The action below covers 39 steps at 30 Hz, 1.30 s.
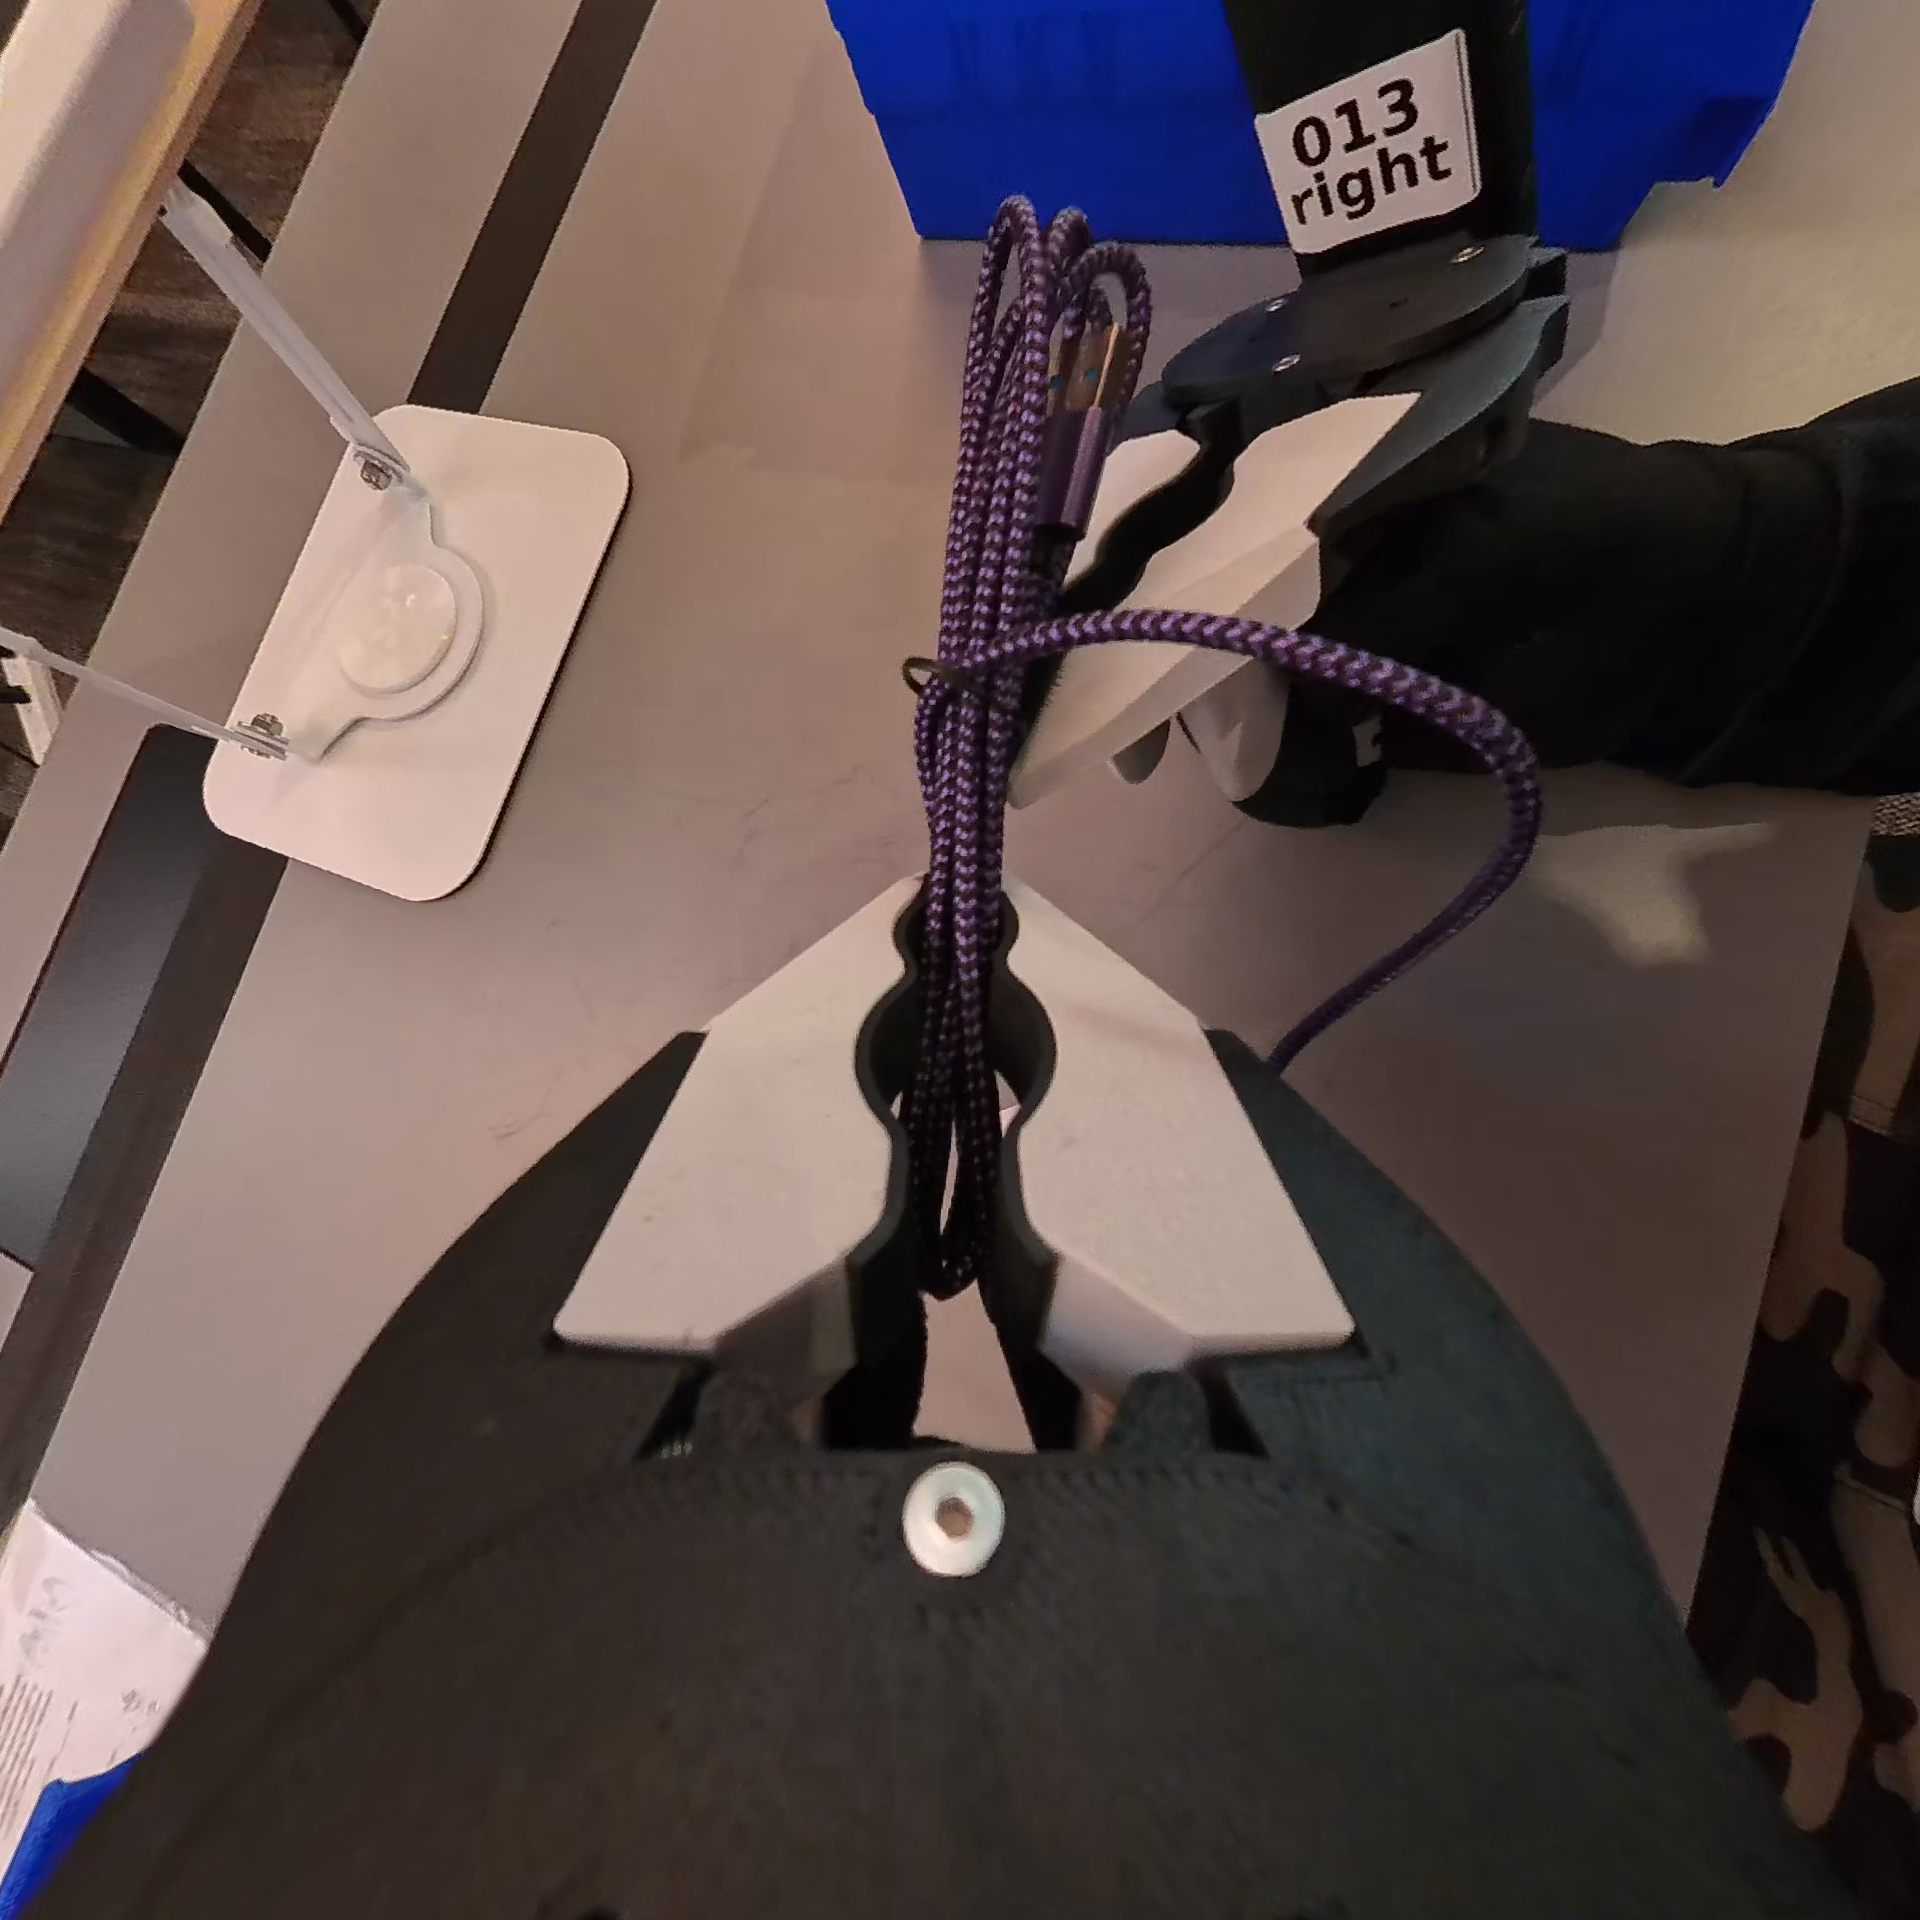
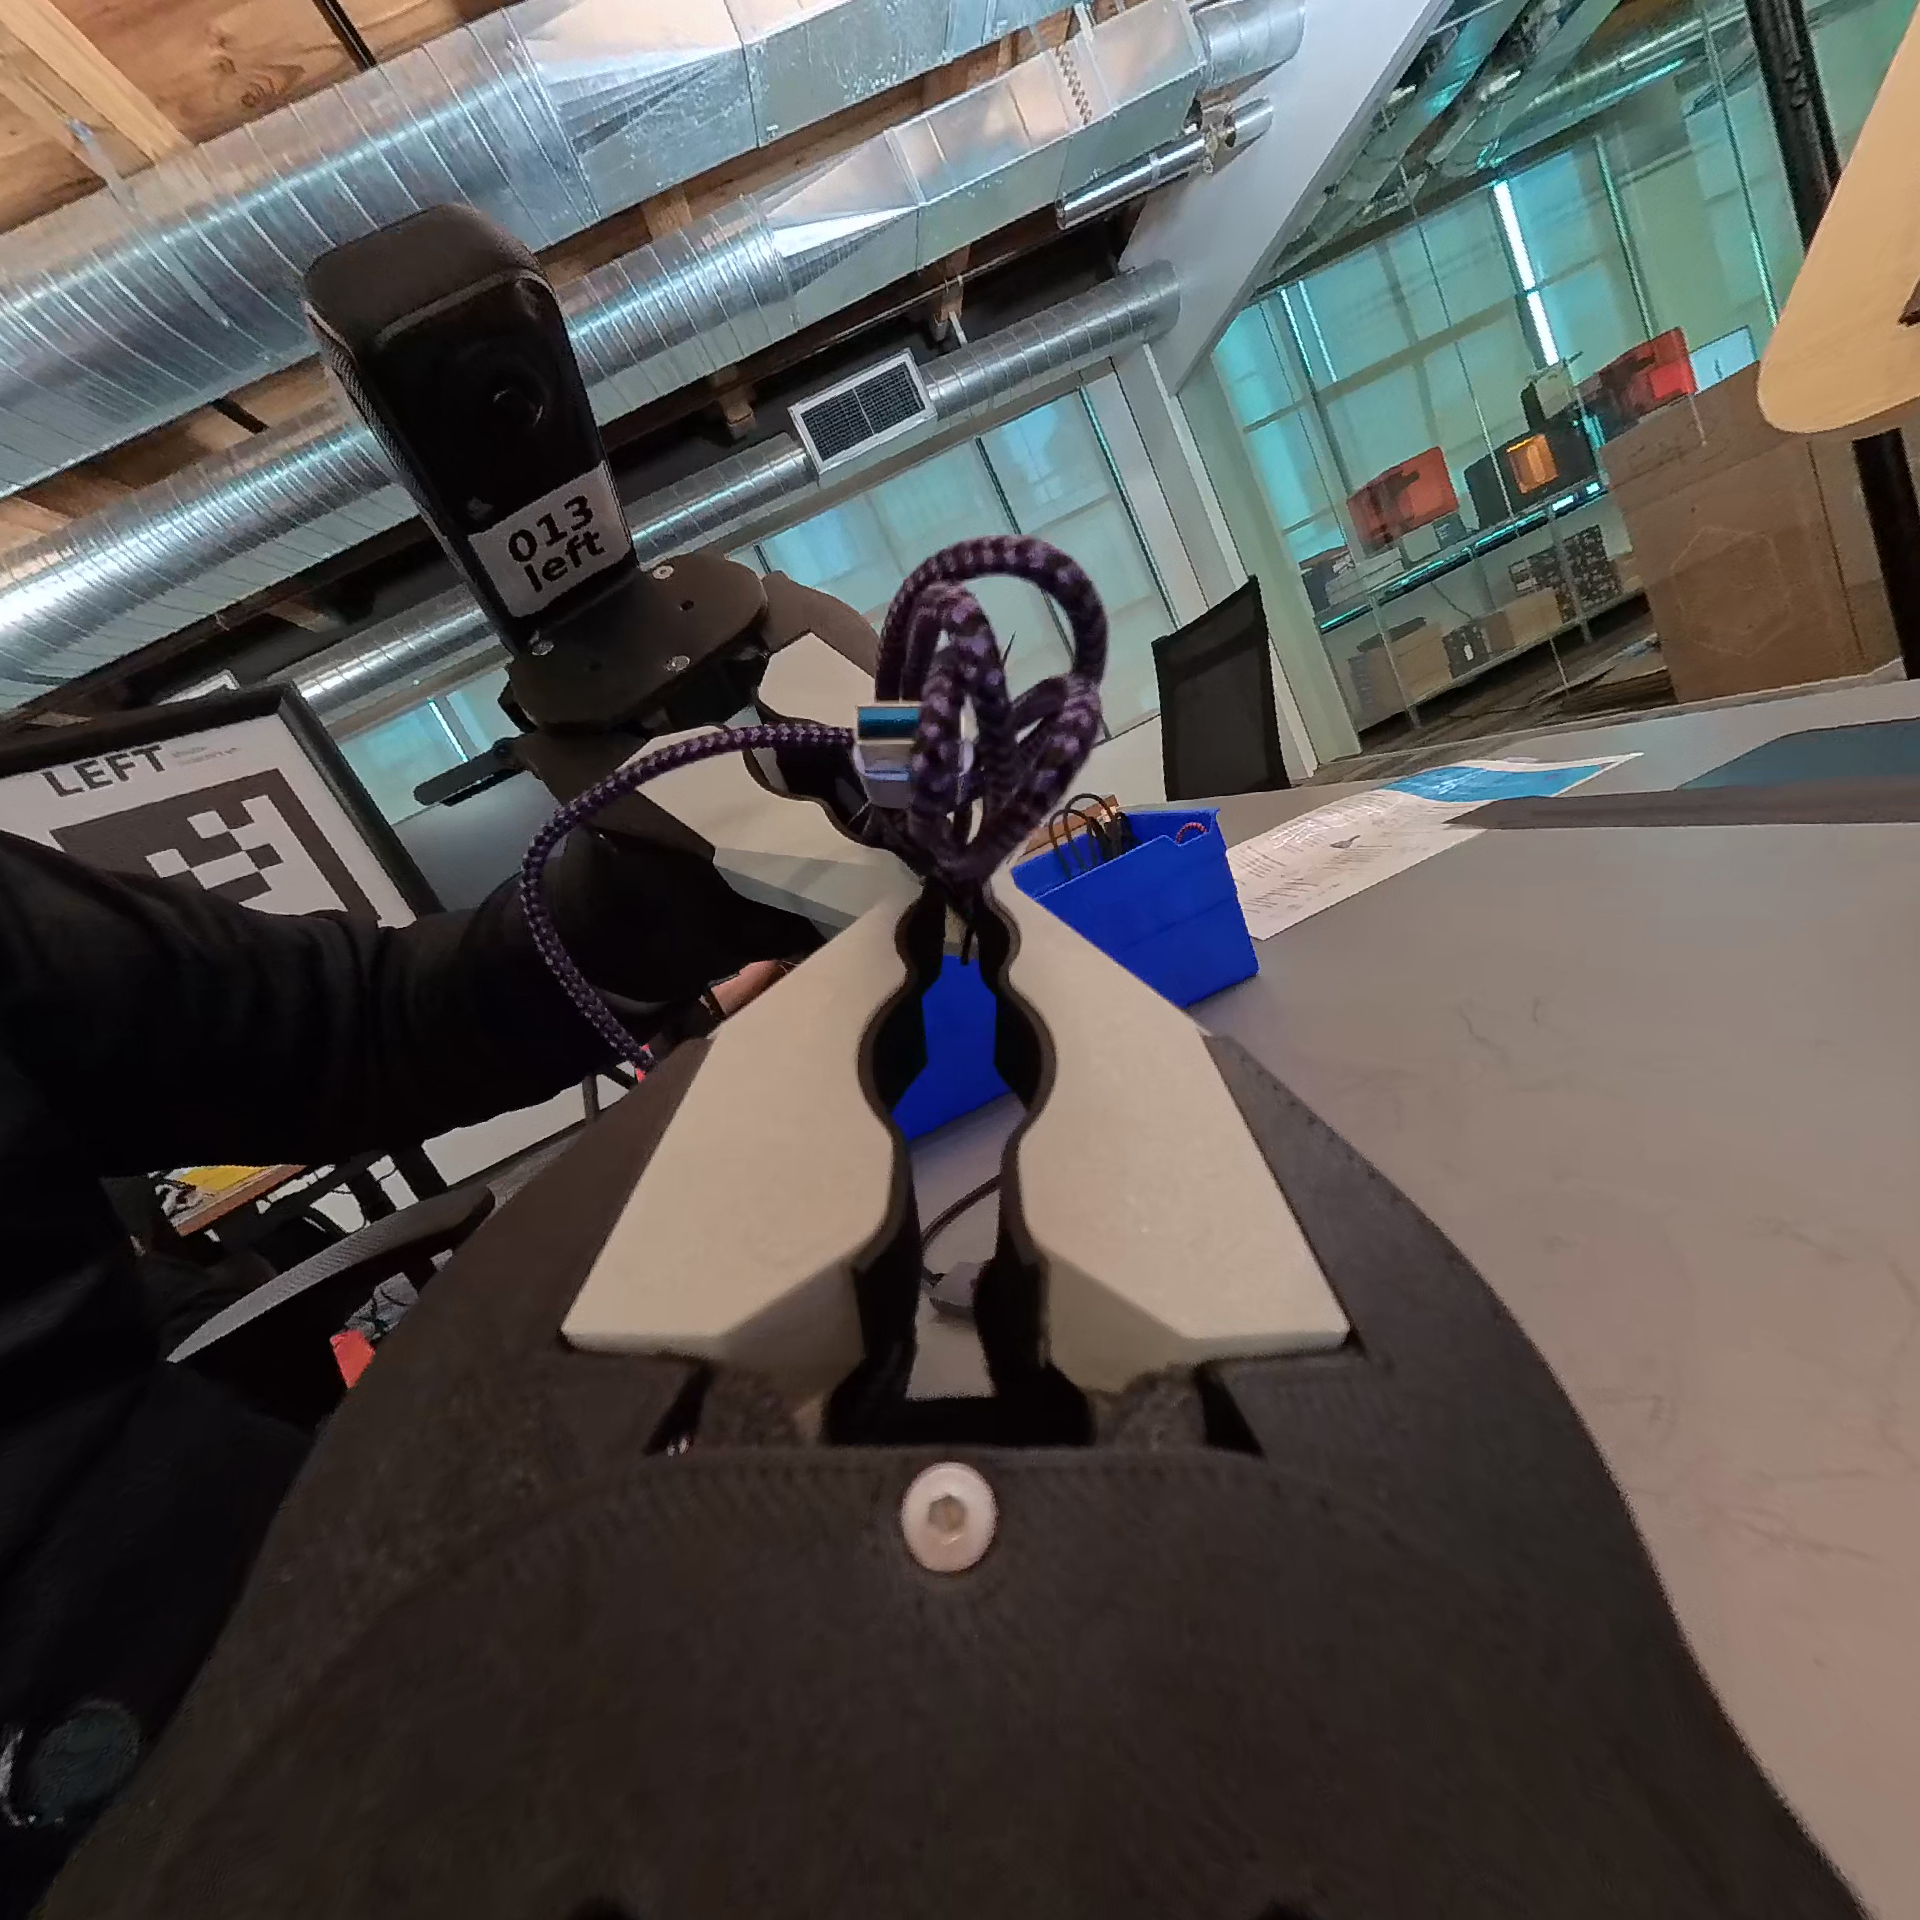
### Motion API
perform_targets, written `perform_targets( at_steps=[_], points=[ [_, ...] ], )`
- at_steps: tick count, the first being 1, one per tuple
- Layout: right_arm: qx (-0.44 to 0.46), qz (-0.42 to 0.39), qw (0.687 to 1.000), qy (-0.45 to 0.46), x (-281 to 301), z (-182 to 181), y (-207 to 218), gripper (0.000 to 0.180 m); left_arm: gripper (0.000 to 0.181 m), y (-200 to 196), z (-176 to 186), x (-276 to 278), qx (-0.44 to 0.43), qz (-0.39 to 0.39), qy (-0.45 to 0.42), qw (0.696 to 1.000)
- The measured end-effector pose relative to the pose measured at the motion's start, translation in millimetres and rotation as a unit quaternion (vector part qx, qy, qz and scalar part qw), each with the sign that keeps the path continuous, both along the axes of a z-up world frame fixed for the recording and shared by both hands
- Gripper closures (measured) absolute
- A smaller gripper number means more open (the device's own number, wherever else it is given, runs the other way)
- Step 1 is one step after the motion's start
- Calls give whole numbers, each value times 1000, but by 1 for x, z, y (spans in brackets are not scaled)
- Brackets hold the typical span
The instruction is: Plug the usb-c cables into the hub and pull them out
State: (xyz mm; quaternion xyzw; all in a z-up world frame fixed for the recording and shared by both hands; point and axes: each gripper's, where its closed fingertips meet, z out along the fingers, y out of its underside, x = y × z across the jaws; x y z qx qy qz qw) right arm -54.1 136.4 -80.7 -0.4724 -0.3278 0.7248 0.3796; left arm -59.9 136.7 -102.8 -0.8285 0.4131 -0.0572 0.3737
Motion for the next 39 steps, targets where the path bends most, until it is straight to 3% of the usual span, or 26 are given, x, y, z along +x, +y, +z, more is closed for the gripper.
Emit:
perform_targets(
  at_steps=[35,39],
  points=[
    [15,-19,1000,1,3,4,2,180,178,4,4,2,30,-3,22,999],
    [1,-15,1000,-2,3,1,5,162,178,6,5,0,34,0,25,999]
  ],
)
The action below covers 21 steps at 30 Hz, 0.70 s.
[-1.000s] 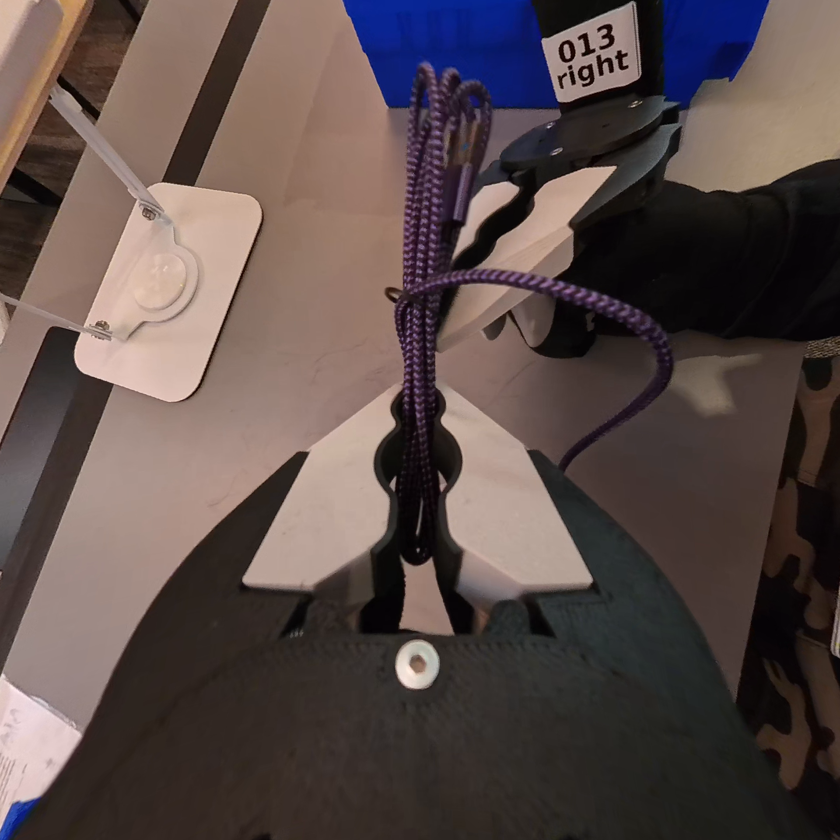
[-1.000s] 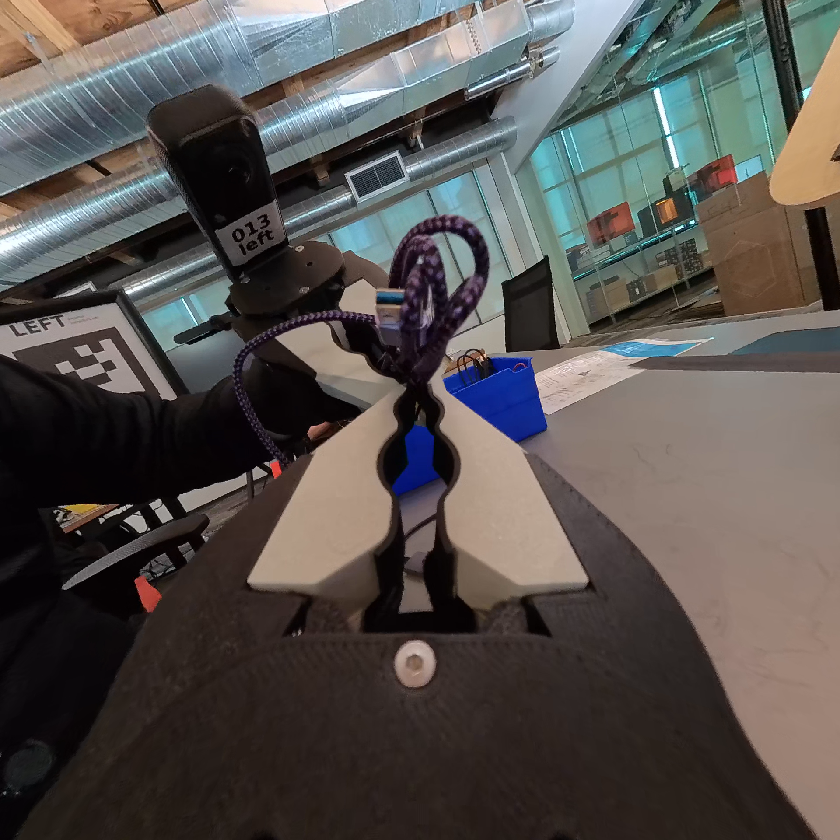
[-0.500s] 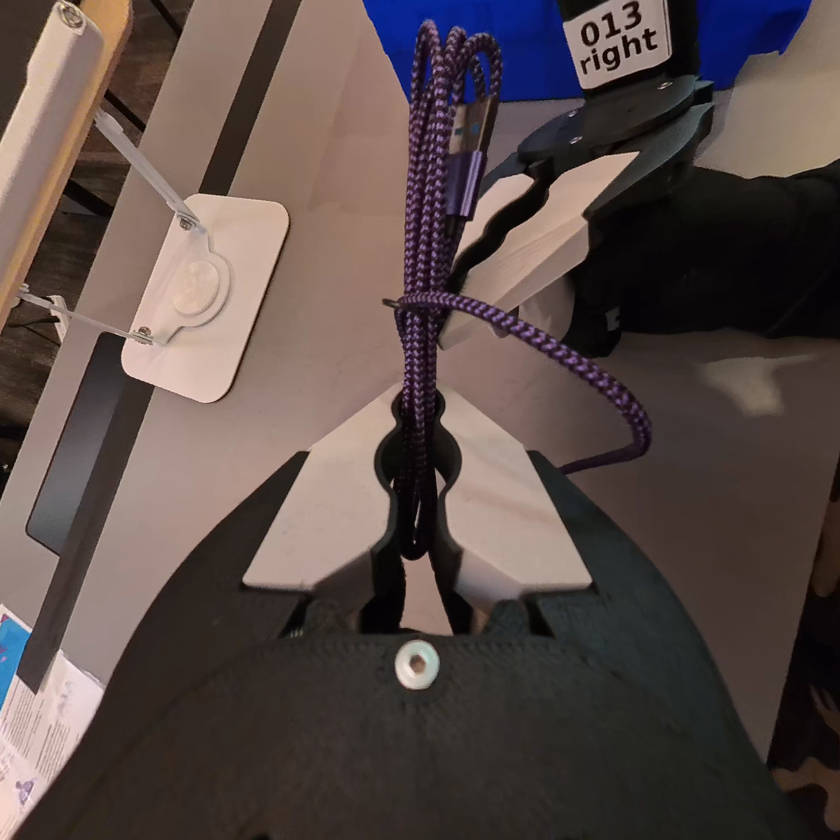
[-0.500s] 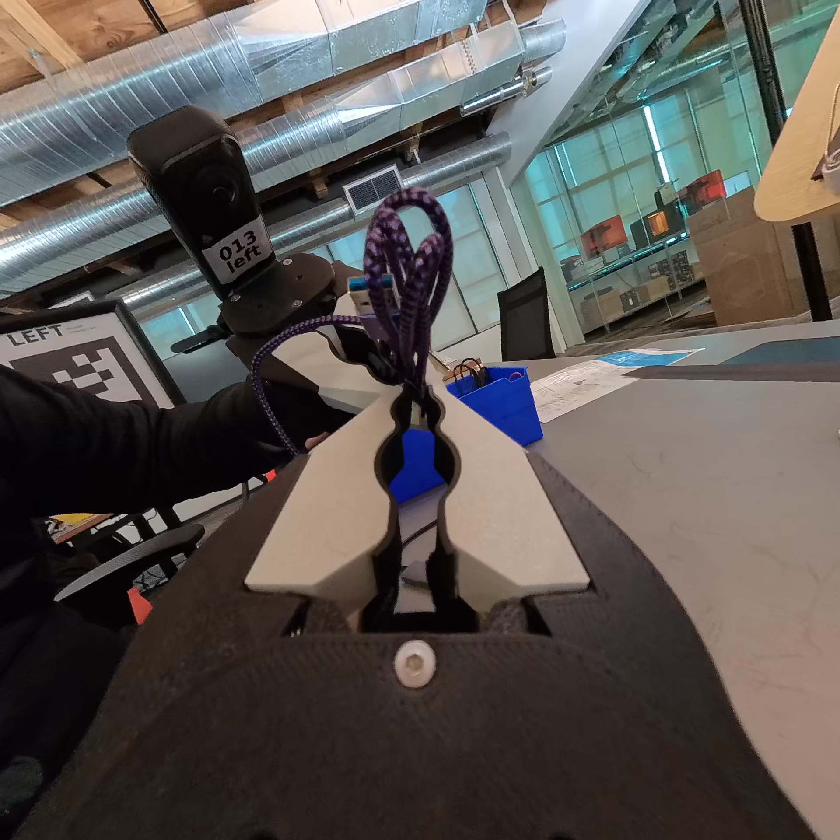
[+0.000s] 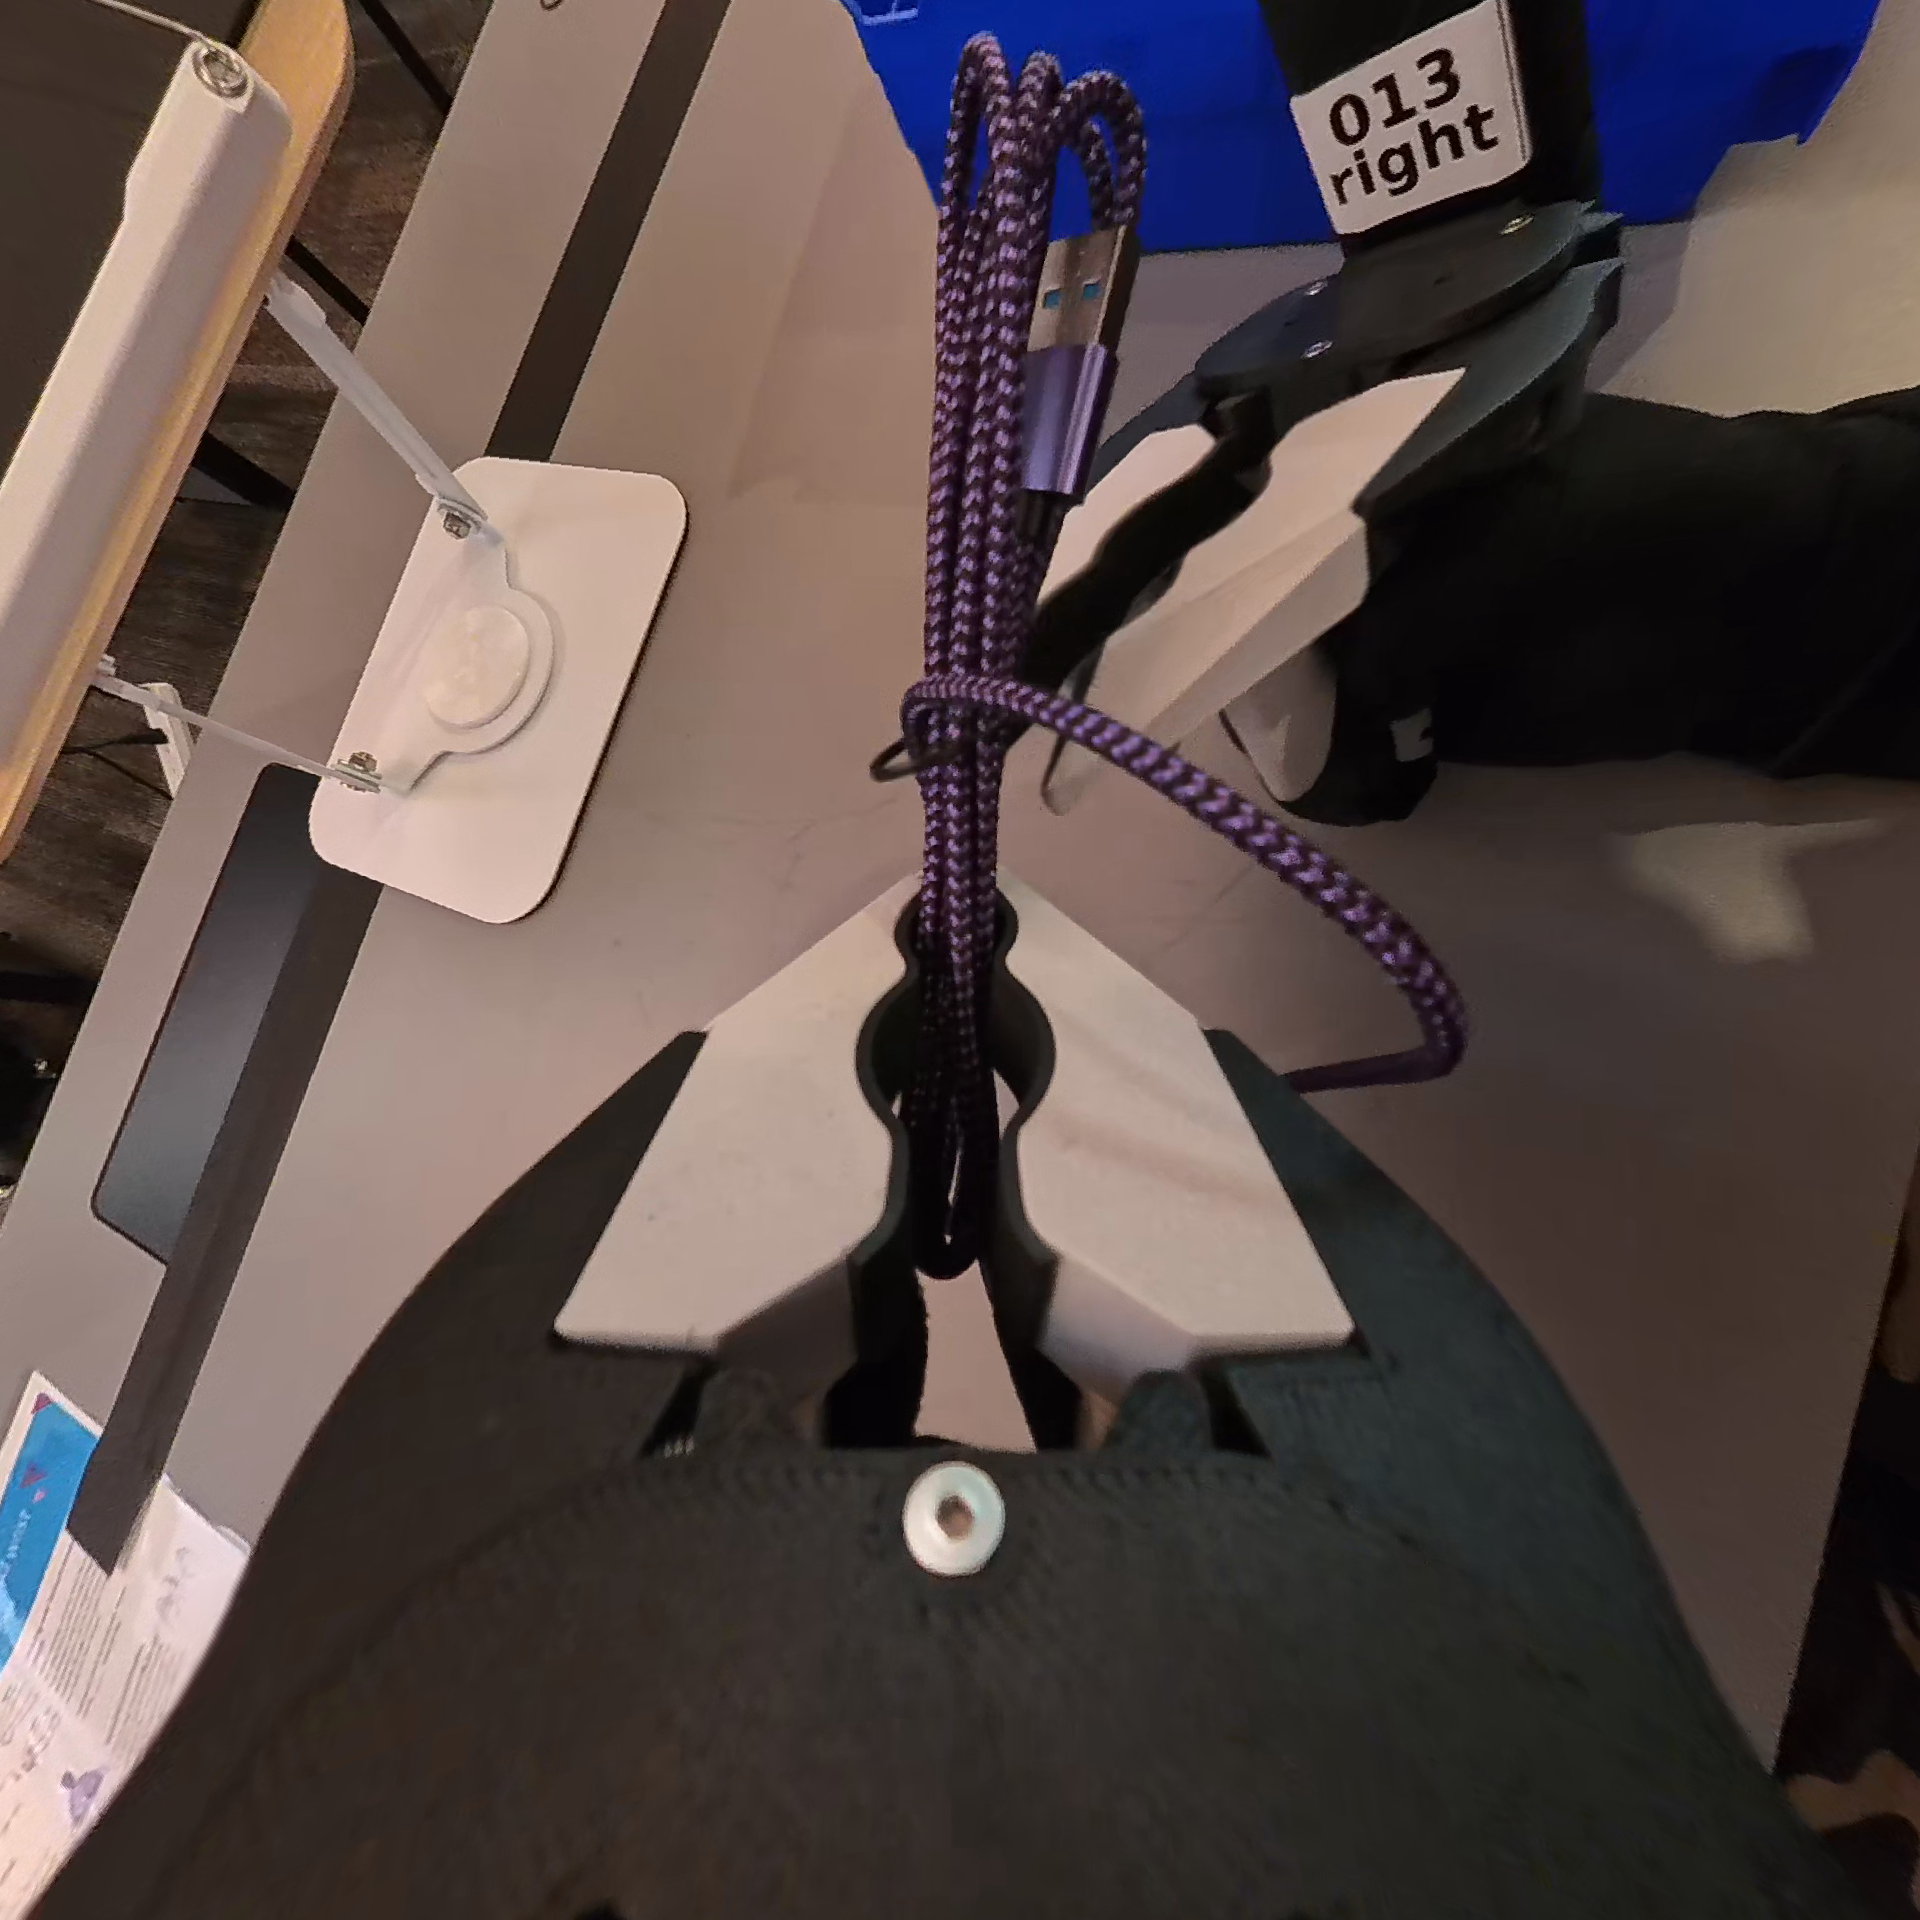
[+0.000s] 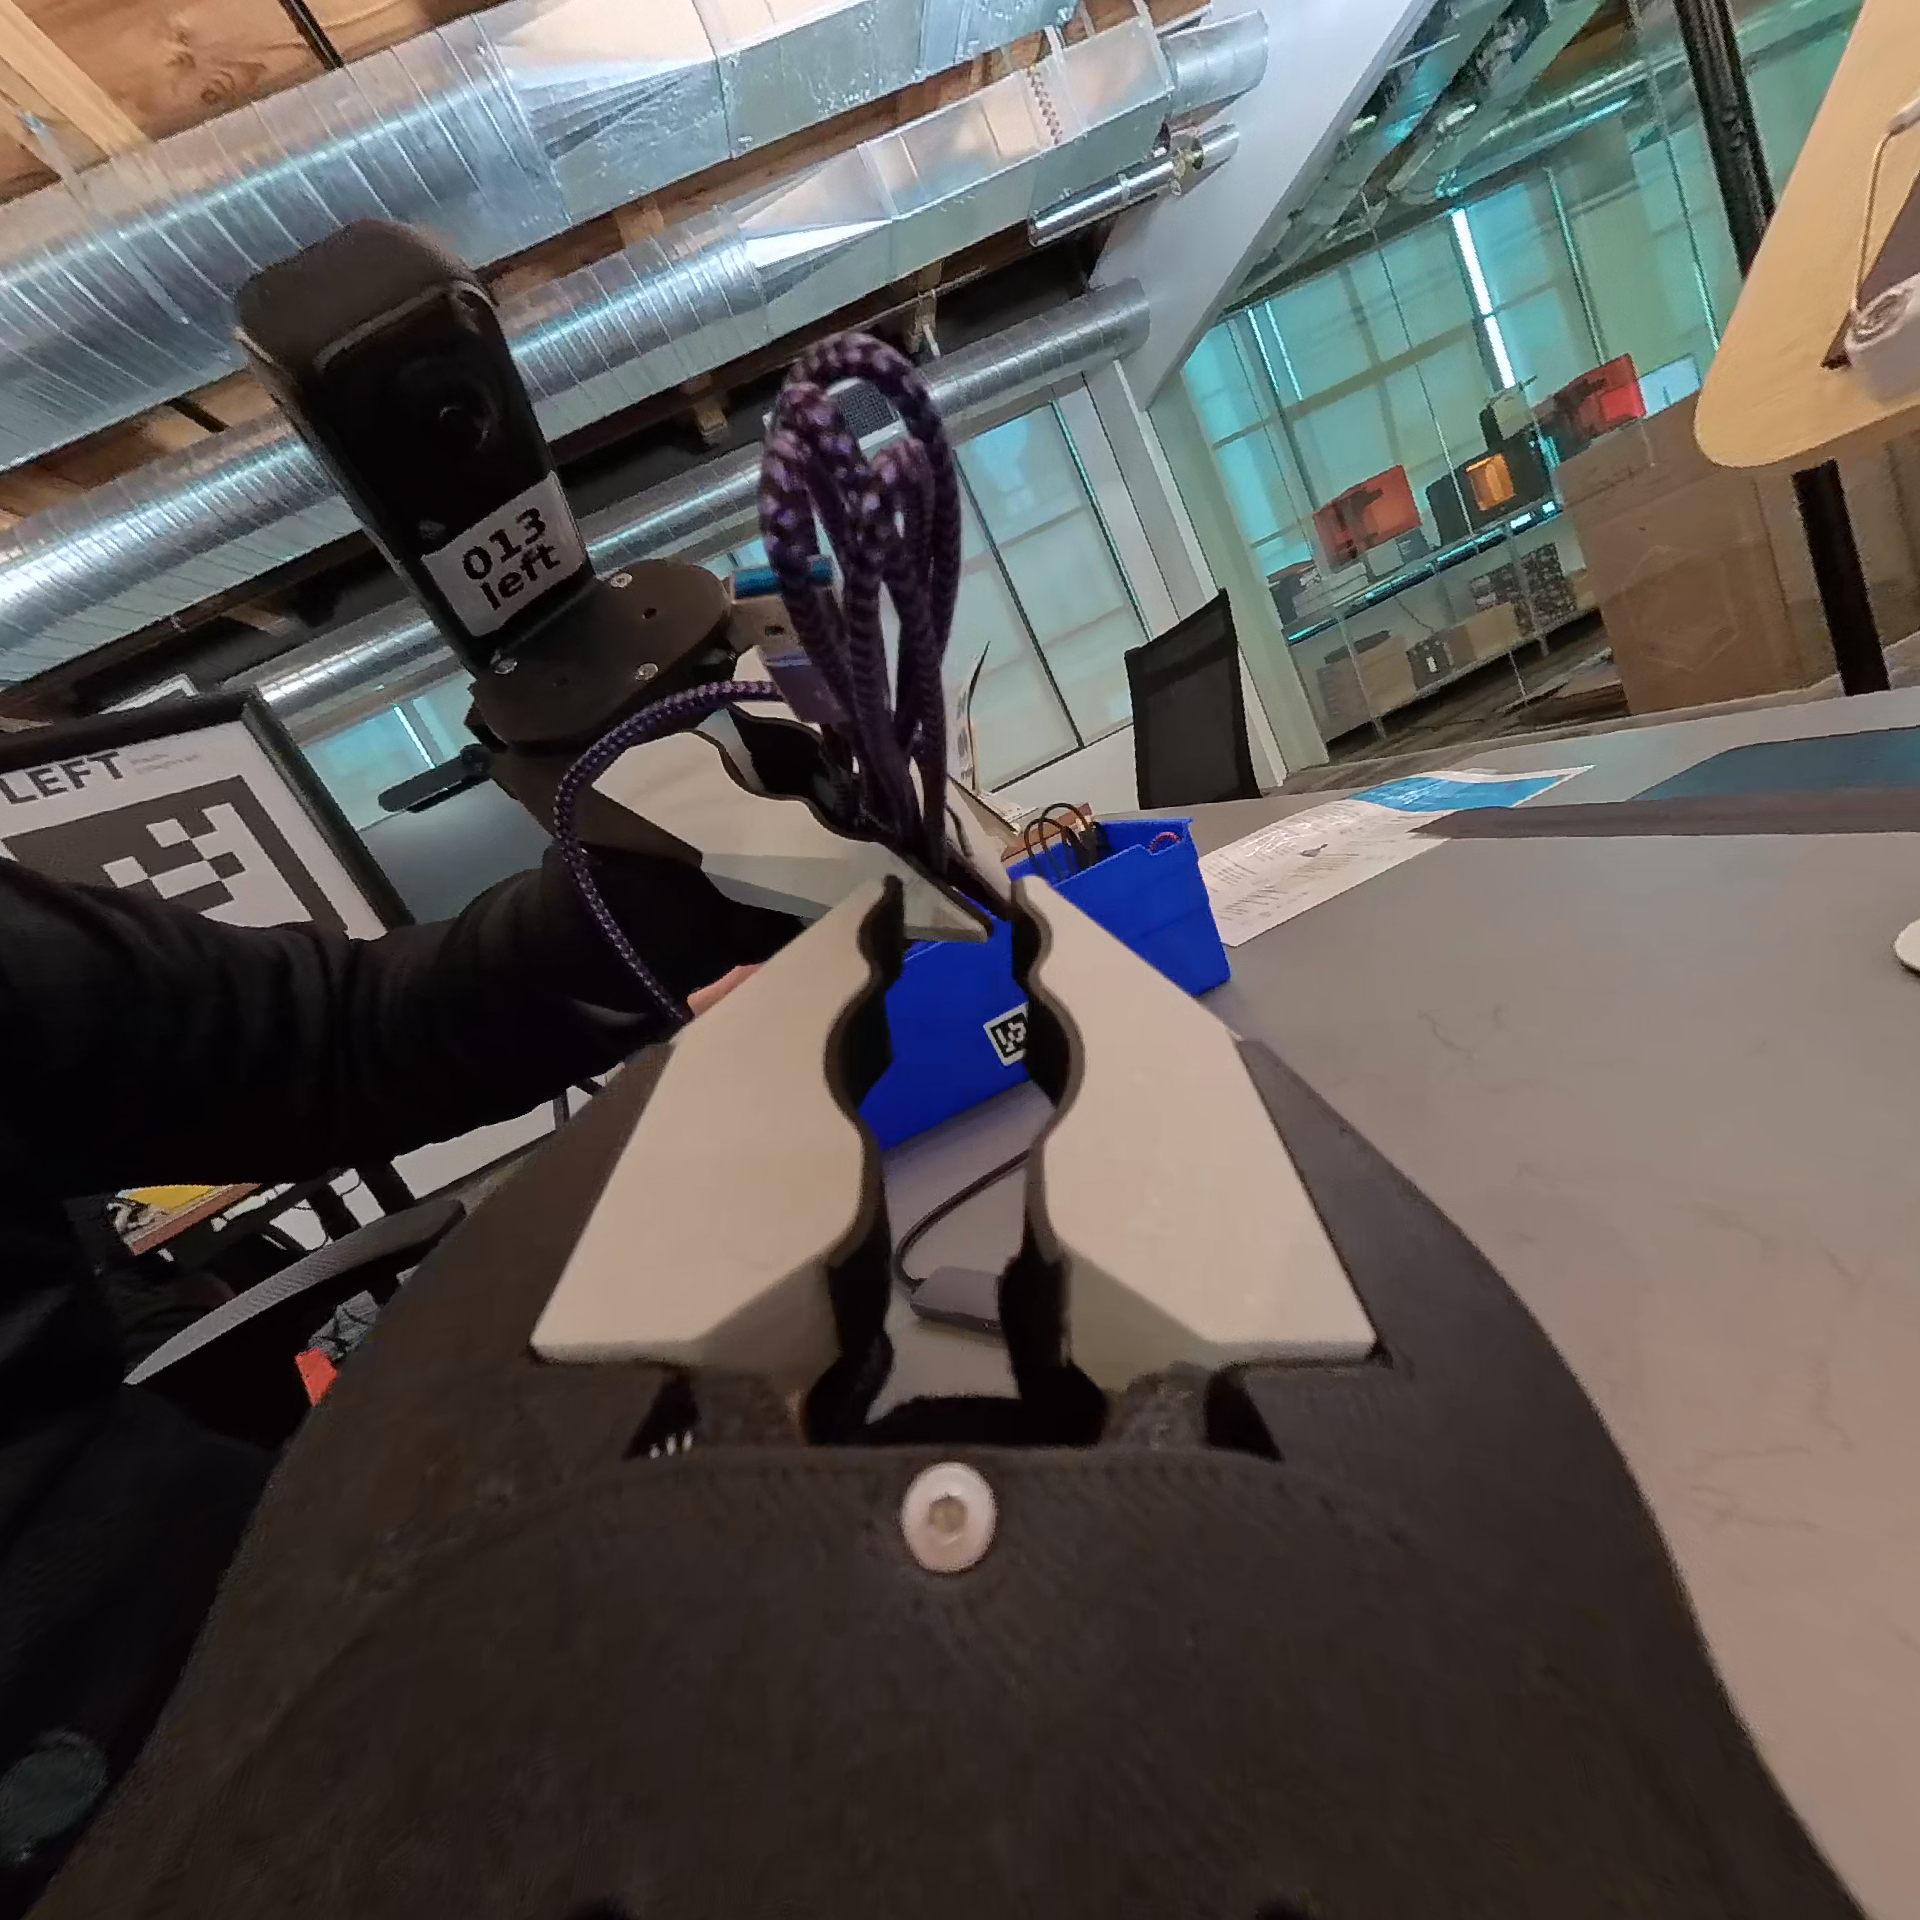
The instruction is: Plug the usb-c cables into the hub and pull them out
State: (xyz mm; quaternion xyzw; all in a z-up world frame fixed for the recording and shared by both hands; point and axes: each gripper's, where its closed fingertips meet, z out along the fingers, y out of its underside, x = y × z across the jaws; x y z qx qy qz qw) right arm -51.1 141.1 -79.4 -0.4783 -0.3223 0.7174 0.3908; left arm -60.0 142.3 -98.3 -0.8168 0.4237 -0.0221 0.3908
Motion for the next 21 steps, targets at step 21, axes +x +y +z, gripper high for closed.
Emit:
perform_targets(
  at_steps=[21],
  points=[
    [28,-27,999,15,7,10,2,145,178,6,1,-3,47,-4,80,996]
  ],
)
